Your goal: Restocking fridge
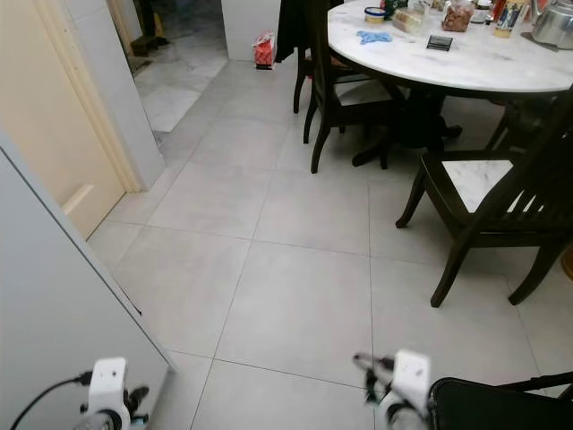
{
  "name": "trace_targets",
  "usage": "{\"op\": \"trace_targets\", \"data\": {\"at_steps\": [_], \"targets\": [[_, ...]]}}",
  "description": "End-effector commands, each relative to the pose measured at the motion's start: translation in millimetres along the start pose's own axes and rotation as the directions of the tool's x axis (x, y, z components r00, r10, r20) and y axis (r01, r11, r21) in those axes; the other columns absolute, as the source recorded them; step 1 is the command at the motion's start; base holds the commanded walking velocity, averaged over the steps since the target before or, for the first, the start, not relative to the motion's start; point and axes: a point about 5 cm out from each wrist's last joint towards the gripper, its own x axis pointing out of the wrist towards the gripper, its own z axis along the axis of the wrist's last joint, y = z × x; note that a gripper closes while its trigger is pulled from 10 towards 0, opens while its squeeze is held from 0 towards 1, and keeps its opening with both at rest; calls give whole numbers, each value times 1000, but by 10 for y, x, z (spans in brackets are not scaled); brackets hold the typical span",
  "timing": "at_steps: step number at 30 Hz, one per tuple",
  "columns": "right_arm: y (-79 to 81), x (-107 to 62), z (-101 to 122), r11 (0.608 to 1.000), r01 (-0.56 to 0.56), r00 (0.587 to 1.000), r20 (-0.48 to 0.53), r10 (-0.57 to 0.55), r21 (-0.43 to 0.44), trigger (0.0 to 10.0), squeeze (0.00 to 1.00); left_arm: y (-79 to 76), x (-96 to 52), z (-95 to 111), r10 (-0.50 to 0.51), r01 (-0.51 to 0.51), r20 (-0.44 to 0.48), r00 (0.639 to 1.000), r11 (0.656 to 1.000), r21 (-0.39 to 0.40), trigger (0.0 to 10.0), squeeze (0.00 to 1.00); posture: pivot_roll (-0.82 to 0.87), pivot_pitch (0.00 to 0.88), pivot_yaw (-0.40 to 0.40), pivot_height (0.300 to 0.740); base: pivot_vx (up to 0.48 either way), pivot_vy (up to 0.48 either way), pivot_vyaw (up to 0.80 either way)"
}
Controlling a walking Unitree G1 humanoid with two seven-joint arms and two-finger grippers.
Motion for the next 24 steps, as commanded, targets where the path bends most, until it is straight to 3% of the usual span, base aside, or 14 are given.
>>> {"op": "trace_targets", "data": {"at_steps": [1, 3, 5, 6, 8, 11, 14, 17, 20, 21, 23, 24], "targets": [[-47, 39, 176, 1000, -3, 996, 86, 1, 27, 10000, 0, 34, 19, 176, 7, -11, 107, 994, 999, 33, 10000, 0, -51, 0, 10, 740, 0, 0, 0], [-114, 71, 424, 1000, 0, 978, 210, -4, 22, 10000, 0, 20, 14, 353, -12, -1, 226, 974, 998, 57, 10000, 0, -53, 0, 4, 740, 0, 0, 0], [-176, 55, 723, 1000, -31, 928, 372, 29, -1, 10000, 0, 1, -47, 558, -24, -3, 381, 924, 997, 71, 10000, 0, -64, 0, -7, 740, 0, 0, 0], [-176, 55, 723, 1000, -31, 928, 372, 29, -1, 10000, 0, 1, -47, 558, -24, -3, 381, 924, 997, 71, 10000, 0, -64, 0, -7, 740, 0, 0, 0], [-168, -30, 854, 998, -41, 870, 489, 63, -55, 10000, 0, -60, -142, 621, -54, 17, 475, 878, 997, 80, 10000, 0, -79, 0, -13, 740, 0, 0, 0], [-138, -152, 959, 993, -17, 808, 583, 83, -118, 10000, 0, -159, -231, 704, -106, 54, 540, 835, 992, 112, 10000, 0, -93, 0, -14, 740, 0, 0, 0], [-161, -344, 1033, 990, 31, 747, 662, 66, -135, 10000, 0, -325, -394, 837, -149, 91, 628, 764, 988, 124, 10000, 0, -103, 0, -9, 740, 0, 0, 0], [-65, -594, 1083, 981, 3, 693, 708, 137, -193, 10000, 0, -505, -607, 940, -195, 141, 678, 708, 981, 135, 10000, 0, -125, 0, 3, 740, 0, 0, 0], [-54, -690, 1126, 985, -4, 685, 717, 128, -172, 10000, 0, -583, -689, 965, -241, 167, 664, 708, 971, 173, 10000, 0, -129, 0, 4, 740, 0, 0, 0], [-65, -726, 1187, 991, 15, 691, 718, 86, -133, 10000, 0, -630, -724, 945, -272, 205, 622, 735, 962, 179, 10000, 0, -128, 0, 7, 740, 0, 0, 0], [-48, -732, 1235, 997, -12, 711, 700, 63, -77, 10000, 0, -654, -750, 924, -288, 214, 583, 760, 957, 194, 10000, 0, -126, 0, 7, 740, 0, 0, 0], [-66, -697, 1227, 995, 27, 751, 659, 41, -92, 10000, 0, -665, -769, 904, -291, 230, 562, 774, 957, 179, 10000, 0, -125, 0, 8, 740, 0, 0, 0]]}}
